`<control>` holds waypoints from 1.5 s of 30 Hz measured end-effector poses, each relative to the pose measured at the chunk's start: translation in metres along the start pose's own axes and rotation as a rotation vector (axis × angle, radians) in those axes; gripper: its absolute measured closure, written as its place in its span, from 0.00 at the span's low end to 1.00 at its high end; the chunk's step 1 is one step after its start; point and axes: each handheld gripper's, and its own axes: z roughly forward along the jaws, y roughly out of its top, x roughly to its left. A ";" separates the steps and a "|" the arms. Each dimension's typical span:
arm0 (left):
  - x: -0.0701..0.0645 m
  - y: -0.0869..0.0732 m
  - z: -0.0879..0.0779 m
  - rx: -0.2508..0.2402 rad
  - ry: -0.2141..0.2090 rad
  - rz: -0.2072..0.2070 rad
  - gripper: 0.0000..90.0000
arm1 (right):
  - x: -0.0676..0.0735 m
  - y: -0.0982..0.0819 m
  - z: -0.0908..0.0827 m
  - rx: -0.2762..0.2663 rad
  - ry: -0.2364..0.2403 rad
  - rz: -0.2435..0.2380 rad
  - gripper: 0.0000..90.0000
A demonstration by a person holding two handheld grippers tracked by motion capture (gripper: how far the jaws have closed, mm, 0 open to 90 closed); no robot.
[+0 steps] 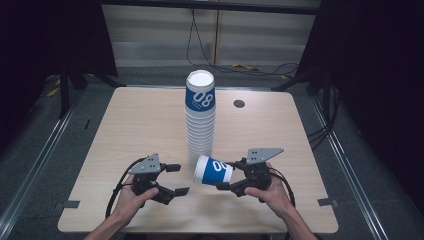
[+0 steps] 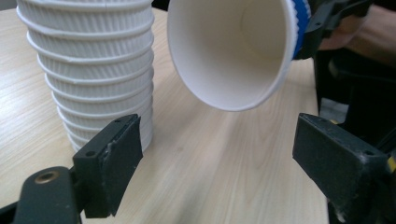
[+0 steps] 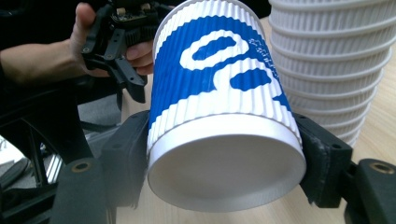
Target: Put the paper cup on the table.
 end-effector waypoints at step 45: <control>-0.007 0.014 0.013 -0.126 -0.137 -0.002 0.10 | 0.015 -0.009 0.029 -0.087 0.145 -0.061 0.32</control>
